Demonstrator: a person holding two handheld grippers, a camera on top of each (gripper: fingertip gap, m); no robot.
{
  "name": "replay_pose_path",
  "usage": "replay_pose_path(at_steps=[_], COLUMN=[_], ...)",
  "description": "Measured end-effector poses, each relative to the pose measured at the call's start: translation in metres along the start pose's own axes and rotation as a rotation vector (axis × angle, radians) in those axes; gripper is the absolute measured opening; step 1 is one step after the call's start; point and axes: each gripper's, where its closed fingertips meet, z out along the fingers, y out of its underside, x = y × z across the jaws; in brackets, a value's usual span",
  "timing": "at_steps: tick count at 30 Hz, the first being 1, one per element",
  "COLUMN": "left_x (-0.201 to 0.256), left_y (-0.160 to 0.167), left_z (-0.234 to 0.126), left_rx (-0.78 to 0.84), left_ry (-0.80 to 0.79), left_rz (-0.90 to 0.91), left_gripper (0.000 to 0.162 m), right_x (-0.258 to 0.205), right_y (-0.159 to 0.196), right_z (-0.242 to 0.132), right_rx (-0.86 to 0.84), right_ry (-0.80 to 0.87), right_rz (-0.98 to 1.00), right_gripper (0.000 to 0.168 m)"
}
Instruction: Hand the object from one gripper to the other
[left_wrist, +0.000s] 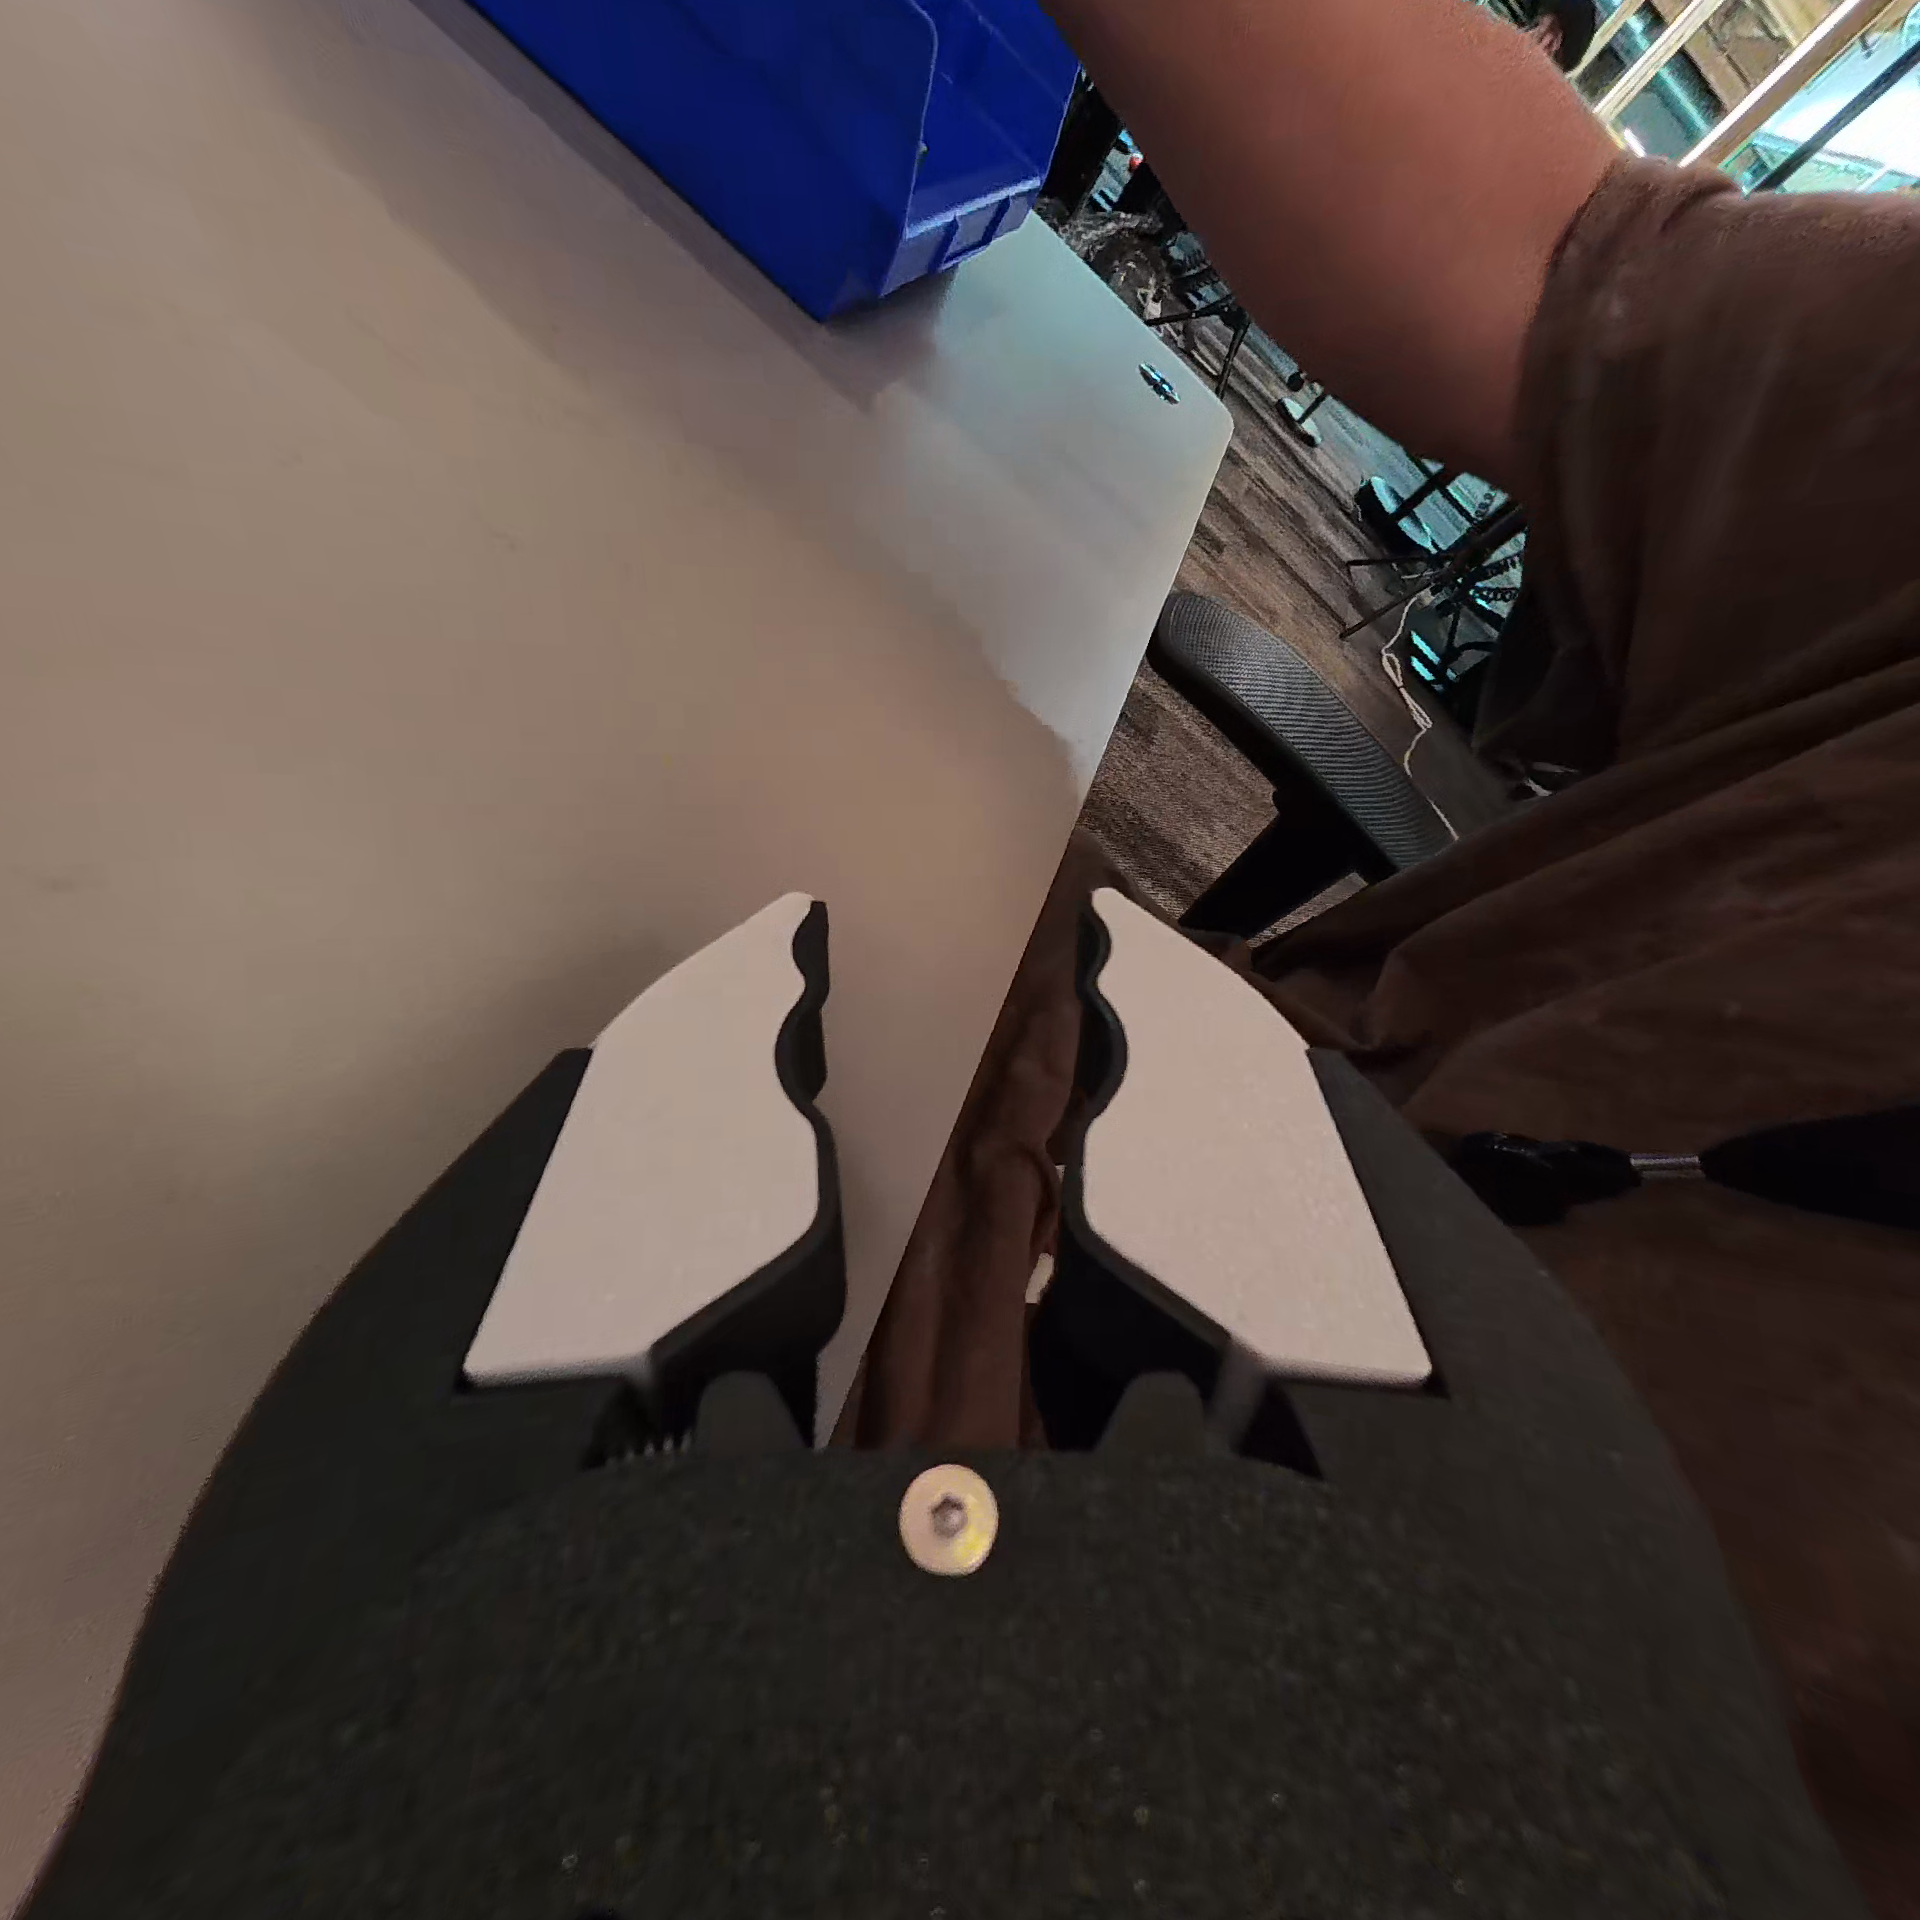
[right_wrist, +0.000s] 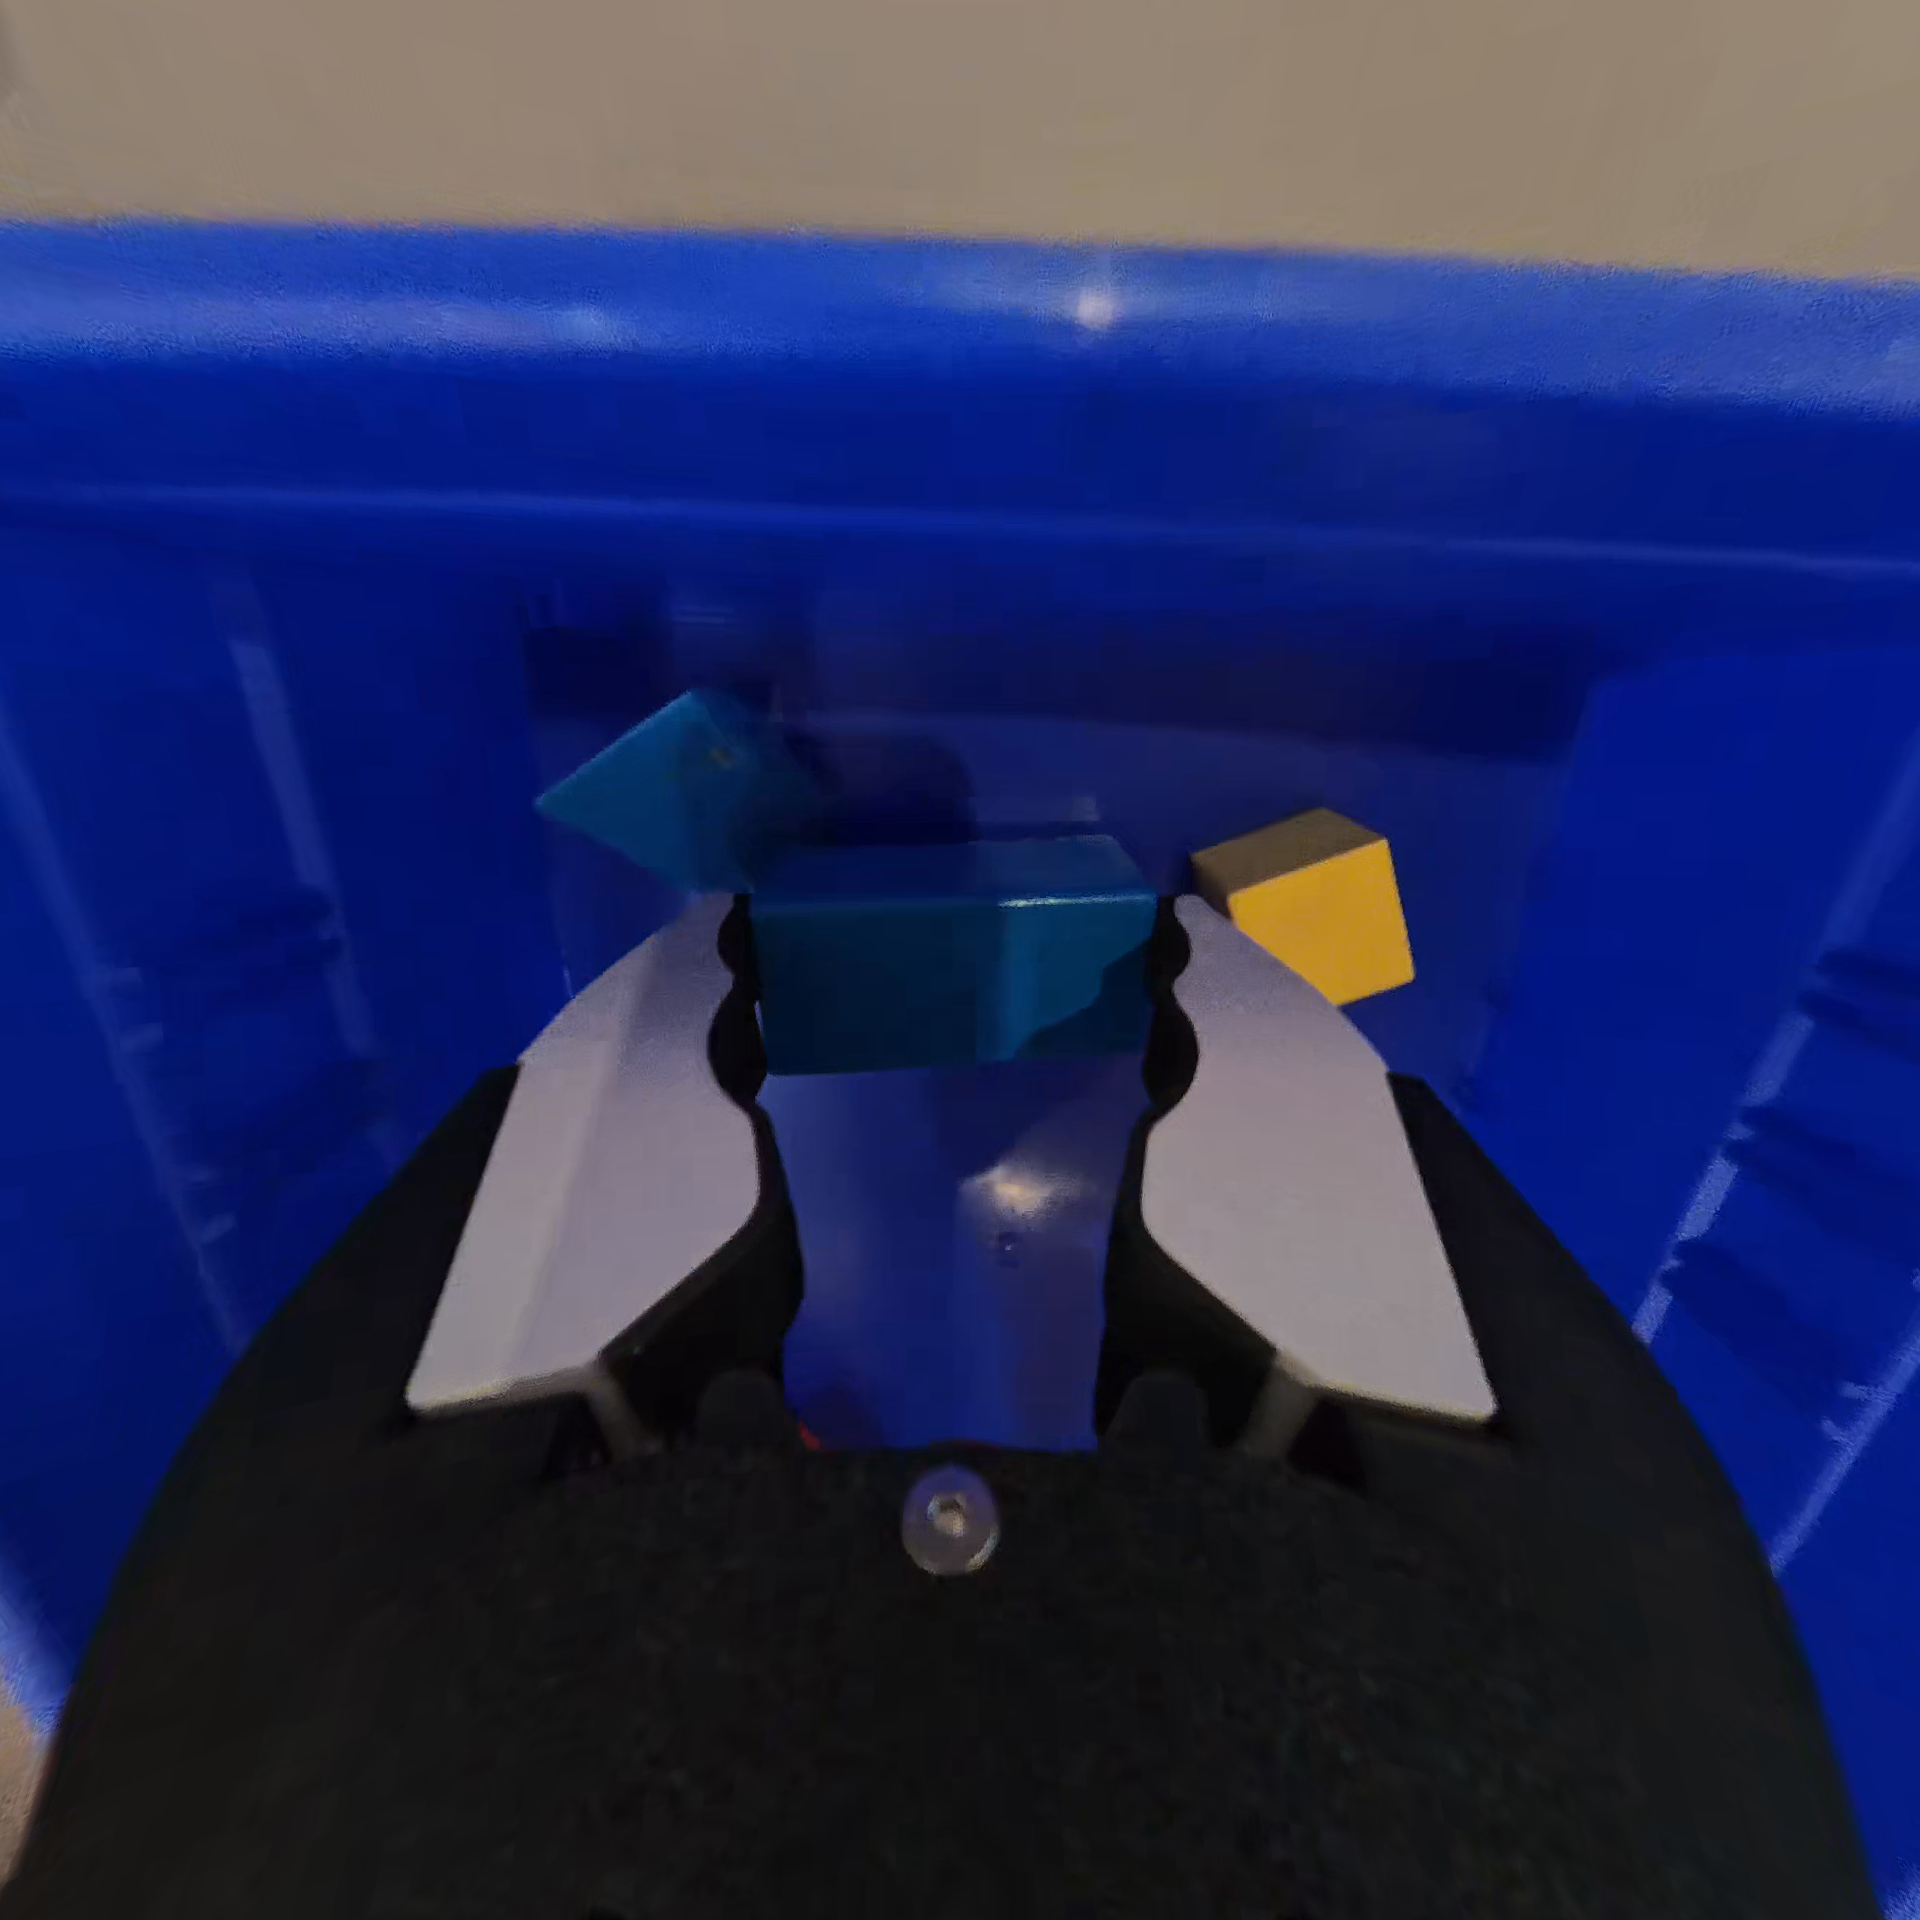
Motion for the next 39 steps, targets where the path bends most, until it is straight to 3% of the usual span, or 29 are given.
replay_pose_path(at_steps=[11,14,17,20,23,26,28,32,35,39], left_x=[0.0,0.0,-0.001,-0.004,-0.012,-0.02,-0.023,-0.029,-0.033,-0.034], left_y=[0.0,0.001,0.001,0.0,-0.004,-0.009,-0.011,-0.009,-0.012,-0.021], left_z=[0.0,0.0,-0.001,-0.003,-0.009,-0.015,-0.018,-0.017,-0.017,-0.024], left_rx=[-0.006,-0.01,-0.009,-0.006,0.005,0.021,0.027,0.021,0.046,0.072], left_ry=[0.012,0.013,-0.001,-0.033,-0.097,-0.161,-0.193,-0.224,-0.279,-0.335], left_rz=[-0.005,-0.007,0.004,0.025,0.065,0.116,0.14,0.188,0.287,0.309], left_gripper=[0.045,0.046,0.046,0.047,0.048,0.049,0.05,0.052,0.056,0.057], right_x=[0.018,0.02,0.019,0.004,-0.02,-0.06,-0.076,-0.097,-0.101,-0.11], right_y=[-0.012,-0.013,-0.017,-0.008,0.036,0.107,0.154,0.221,0.244,0.25], right_z=[0.006,-0.009,-0.061,-0.147,-0.223,-0.25,-0.239,-0.171,-0.148,-0.142], right_rx=[0.039,0.077,0.228,0.513,0.837,1.145,1.246,1.181,1.194,1.217], right_ry=[0.047,0.045,0.027,-0.049,-0.144,-0.311,-0.36,-0.408,-0.335,-0.311], right_rz=[0.0,-0.015,-0.04,-0.101,-0.181,-0.315,-0.286,-0.166,-0.187,-0.224], right_gripper=[0.073,0.092,0.09,0.085,0.078,0.079,0.069,0.072,0.072,0.071])
